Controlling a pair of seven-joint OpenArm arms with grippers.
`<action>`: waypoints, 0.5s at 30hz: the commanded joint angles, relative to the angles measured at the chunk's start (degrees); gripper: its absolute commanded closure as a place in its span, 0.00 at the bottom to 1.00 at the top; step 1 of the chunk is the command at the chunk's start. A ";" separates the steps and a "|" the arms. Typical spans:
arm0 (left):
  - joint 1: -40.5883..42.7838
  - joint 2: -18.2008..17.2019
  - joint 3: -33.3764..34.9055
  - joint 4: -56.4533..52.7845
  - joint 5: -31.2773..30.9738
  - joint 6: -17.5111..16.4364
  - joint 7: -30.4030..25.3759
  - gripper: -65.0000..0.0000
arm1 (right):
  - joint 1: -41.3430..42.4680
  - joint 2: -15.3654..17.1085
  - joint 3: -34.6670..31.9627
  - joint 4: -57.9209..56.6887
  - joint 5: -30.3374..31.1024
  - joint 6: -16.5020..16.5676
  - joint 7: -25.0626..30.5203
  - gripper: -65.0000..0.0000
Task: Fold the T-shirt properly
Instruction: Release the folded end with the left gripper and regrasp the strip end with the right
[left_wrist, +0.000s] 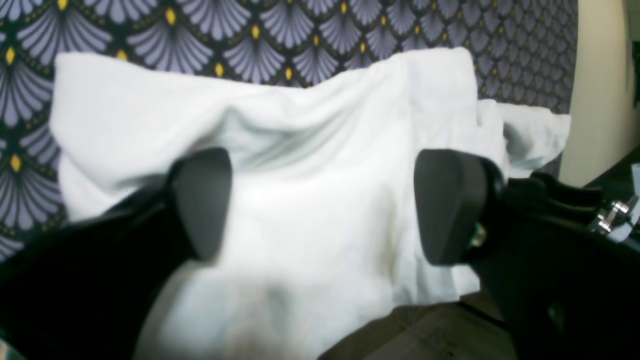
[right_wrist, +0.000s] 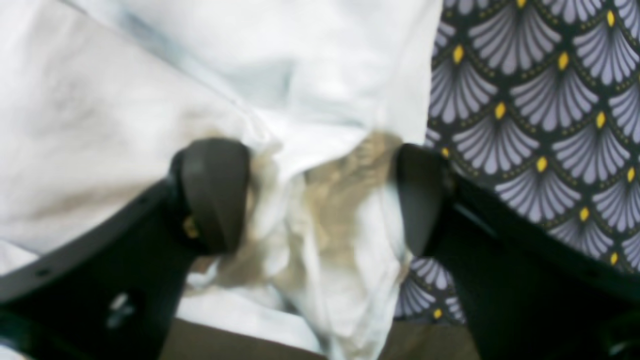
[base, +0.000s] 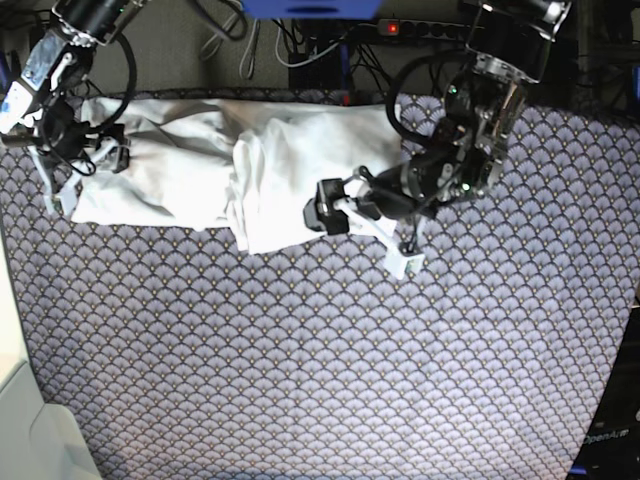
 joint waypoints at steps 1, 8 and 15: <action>-0.77 0.10 -0.20 0.77 -0.76 -0.40 -0.56 0.16 | -0.10 -0.49 -0.59 0.01 0.67 0.62 -1.90 0.40; -0.77 0.10 -0.20 0.77 -0.76 -0.40 -0.56 0.16 | -0.01 -0.58 -0.59 0.01 0.67 0.62 -2.08 0.84; -0.86 0.10 -0.29 1.29 -0.76 -0.40 -0.56 0.16 | -0.10 -0.23 -2.44 0.62 0.67 0.62 -2.08 1.00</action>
